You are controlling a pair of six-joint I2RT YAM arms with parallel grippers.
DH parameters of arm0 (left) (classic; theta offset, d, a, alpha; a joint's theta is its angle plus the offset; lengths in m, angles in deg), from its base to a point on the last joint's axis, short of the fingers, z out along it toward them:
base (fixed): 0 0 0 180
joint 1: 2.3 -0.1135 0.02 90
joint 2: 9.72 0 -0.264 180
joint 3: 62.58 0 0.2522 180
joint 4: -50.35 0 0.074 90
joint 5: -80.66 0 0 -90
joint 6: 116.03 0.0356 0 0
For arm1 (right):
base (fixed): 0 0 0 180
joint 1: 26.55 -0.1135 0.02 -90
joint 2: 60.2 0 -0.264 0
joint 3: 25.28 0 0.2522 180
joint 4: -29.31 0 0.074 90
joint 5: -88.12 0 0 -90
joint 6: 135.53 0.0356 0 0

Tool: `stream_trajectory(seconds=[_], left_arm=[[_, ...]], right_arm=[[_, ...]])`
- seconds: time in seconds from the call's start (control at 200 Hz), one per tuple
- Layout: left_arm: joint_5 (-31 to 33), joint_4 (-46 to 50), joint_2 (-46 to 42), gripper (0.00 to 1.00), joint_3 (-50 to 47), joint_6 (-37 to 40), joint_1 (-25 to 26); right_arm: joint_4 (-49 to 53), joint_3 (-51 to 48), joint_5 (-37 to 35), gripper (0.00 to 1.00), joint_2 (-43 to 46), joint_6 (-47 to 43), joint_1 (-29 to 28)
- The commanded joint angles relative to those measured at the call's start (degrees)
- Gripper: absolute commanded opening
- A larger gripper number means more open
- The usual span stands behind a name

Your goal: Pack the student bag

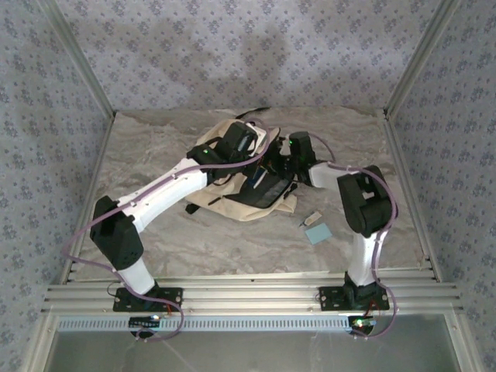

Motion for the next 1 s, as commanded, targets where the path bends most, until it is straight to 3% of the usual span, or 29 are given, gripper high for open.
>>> stream_trajectory(seconds=[0.0, 0.3, 0.405, 0.49, 0.8, 0.835, 0.919, 0.994], left_arm=[[-1.3, -3.5, -3.3, 0.0, 0.3, 1.0, 0.4], [-1.4, -4.9, -3.5, 0.0, -0.3, 0.5, 0.4], [0.1, -5.3, -2.8, 0.01, -0.3, -0.7, 0.2], [1.5, -5.5, -1.8, 0.02, -0.1, -2.2, -0.3], [1.3, -8.9, 2.5, 0.06, 0.2, -8.3, -2.7], [0.6, -9.2, 2.9, 0.11, 0.5, -8.6, -2.7], [-0.8, -8.7, 3.8, 0.53, 1.7, -9.4, -2.7], [-1.0, -8.1, 3.7, 0.74, 2.2, -10.4, -2.7]], right_arm=[[0.8, 7.3, 5.8, 0.0, -3.3, -3.3, -1.4], [4.5, 16.6, 5.5, 0.0, -13.5, -3.2, -2.2], [5.6, 15.8, 4.3, 0.29, -12.0, -4.0, -1.5], [7.8, 12.6, 2.2, 0.42, -8.1, -5.8, -0.3], [24.0, -1.2, -7.2, 0.59, 12.6, -17.9, 4.9], [26.6, -2.0, -8.7, 0.59, 14.8, -19.4, 5.2], [32.5, -3.5, -12.3, 0.59, 20.4, -23.1, 5.3], [35.8, -5.0, -14.9, 0.59, 24.9, -24.3, 4.4]])
